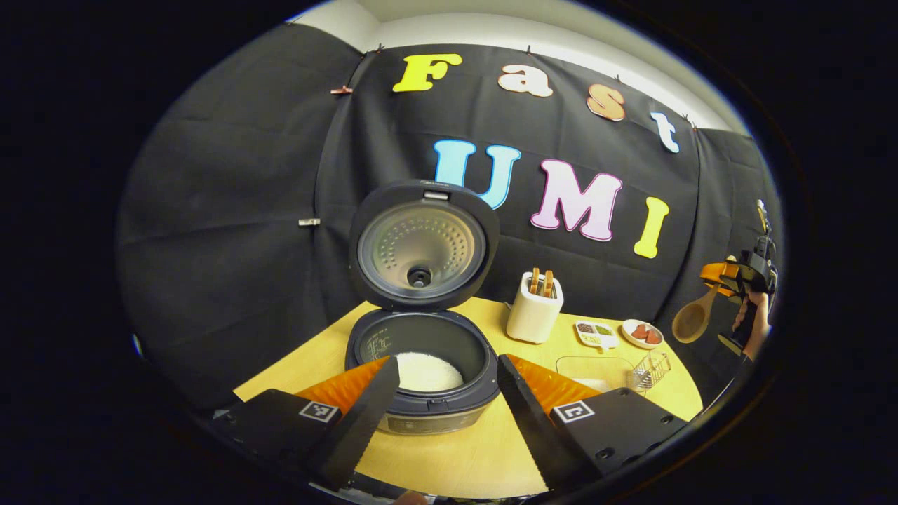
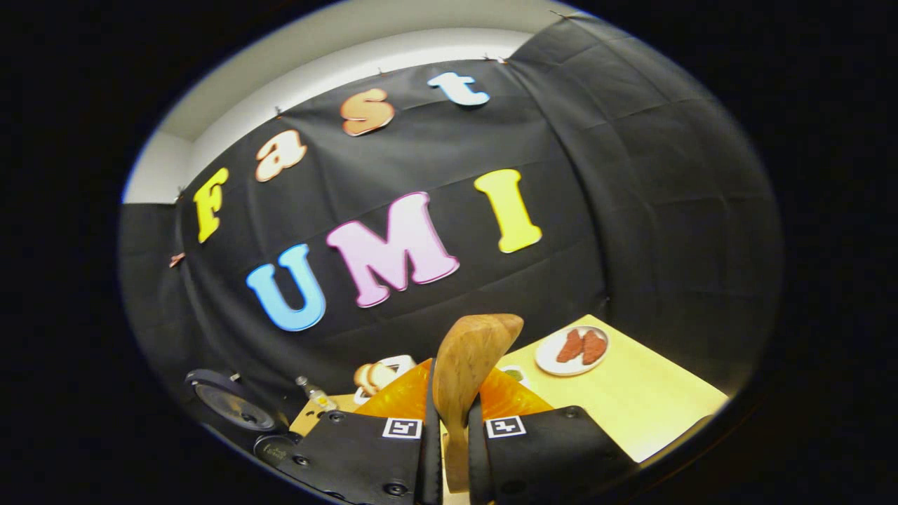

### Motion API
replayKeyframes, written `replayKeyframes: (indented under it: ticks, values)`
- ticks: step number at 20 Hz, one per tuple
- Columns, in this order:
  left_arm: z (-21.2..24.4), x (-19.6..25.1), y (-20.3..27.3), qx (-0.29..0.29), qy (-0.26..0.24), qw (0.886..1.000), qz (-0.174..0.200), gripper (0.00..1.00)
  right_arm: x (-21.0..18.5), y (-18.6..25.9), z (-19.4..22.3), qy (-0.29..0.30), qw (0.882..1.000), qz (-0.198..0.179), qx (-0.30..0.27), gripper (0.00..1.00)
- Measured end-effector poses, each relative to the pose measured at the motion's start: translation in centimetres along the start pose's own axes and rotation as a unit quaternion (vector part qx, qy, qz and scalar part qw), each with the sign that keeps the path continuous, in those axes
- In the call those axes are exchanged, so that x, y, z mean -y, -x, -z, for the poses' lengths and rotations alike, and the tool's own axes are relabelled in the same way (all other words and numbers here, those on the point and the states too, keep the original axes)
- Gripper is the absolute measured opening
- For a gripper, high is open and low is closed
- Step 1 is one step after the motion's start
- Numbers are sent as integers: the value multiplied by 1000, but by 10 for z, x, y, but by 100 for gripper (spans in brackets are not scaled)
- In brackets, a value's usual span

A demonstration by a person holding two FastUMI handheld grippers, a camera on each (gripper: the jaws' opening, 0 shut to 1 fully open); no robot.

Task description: Close the left gripper, press the button to open the rice cooker; take a wooden spoon from the chopstick holder with the right hand, scoop a spoonful of rice and pour it into the rice cooker, then put the wooden spoon back into the chopstick holder.

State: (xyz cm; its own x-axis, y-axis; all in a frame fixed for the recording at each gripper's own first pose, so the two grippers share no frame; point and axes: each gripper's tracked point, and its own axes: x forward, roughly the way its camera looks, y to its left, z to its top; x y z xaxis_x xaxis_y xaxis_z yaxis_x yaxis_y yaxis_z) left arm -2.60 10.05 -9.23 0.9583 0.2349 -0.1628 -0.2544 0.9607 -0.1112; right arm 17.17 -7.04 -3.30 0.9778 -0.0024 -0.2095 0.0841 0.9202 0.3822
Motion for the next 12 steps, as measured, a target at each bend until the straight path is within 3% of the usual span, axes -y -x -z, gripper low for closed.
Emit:
replayKeyframes:
  ticks: [6,12]
  values:
    - [3,40,9,-22,8,1000,-15,95,80,-37,4,-51,997,57,-4,19]
    - [11,89,4,-37,20,999,-25,95,129,-81,49,-60,994,84,-46,19]
